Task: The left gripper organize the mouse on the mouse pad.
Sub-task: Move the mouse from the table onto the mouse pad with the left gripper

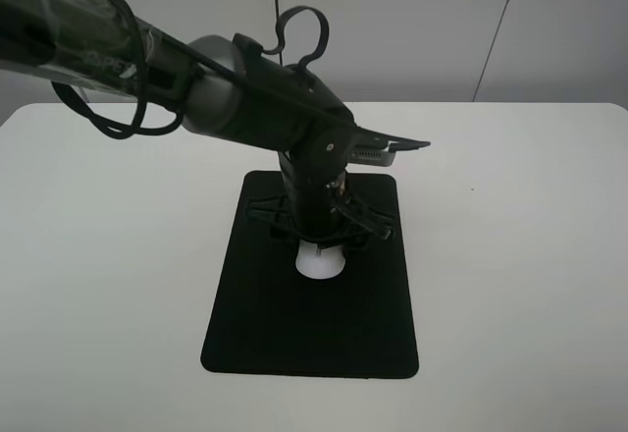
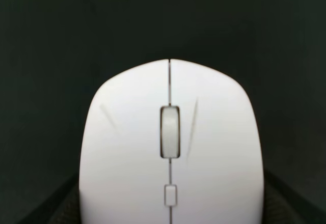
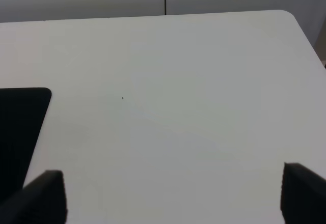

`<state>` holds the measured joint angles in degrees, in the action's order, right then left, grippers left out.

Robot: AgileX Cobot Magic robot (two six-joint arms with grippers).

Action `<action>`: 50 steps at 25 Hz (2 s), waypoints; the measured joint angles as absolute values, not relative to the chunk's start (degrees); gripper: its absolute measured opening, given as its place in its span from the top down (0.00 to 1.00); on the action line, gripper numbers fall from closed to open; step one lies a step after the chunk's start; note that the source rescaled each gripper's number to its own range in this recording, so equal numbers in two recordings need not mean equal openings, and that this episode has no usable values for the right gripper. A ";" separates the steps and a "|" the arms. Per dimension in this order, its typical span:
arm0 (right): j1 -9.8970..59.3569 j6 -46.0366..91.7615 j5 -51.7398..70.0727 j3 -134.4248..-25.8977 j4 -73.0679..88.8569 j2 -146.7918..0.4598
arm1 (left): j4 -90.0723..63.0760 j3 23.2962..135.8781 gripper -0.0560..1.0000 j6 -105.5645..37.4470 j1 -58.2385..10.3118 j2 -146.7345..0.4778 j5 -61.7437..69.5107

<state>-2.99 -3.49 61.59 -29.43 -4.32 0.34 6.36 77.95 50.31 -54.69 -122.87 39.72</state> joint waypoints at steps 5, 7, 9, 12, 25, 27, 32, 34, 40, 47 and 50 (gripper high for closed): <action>-2.99 -3.49 61.59 -29.43 -4.32 0.34 | 7.66 77.79 0.94 52.19 -54.03 -122.87 37.13; -2.99 -3.49 61.59 -29.43 -4.32 0.34 | 7.98 77.79 0.94 54.35 -53.80 -122.87 36.73; -2.99 -3.49 61.59 -29.43 -4.32 0.34 | 8.30 77.37 0.94 56.04 -53.56 -122.87 36.29; -2.99 -3.49 61.59 -29.43 -4.32 0.34 | 9.24 76.43 0.94 56.80 -53.42 -122.87 35.84; -2.99 -3.49 61.59 -29.43 -4.32 0.34 | 9.71 72.66 0.94 59.05 -52.64 -122.80 32.19; -2.99 -3.49 61.59 -29.43 -4.32 0.34 | 9.71 72.66 0.94 59.05 -52.64 -122.80 32.14; -2.99 -3.49 61.59 -29.43 -4.32 0.34 | 9.71 72.66 0.94 59.09 -52.64 -122.80 32.04; -2.99 -3.49 61.59 -29.43 -4.32 0.34 | 9.71 72.66 0.94 59.09 -52.64 -122.80 32.04; -2.99 -3.49 61.59 -29.43 -4.32 0.34 | 9.71 72.66 0.94 59.11 -52.64 -122.80 32.04; -2.99 -3.49 61.59 -29.43 -4.32 0.34 | 9.51 72.66 0.94 58.93 -52.64 -122.80 32.04; -2.99 -3.49 61.59 -29.43 -4.32 0.34 | 9.60 72.66 0.94 58.59 -52.64 -122.80 32.27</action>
<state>-2.99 -3.49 61.59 -29.43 -4.32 0.34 9.60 72.66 58.59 -52.64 -122.80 32.27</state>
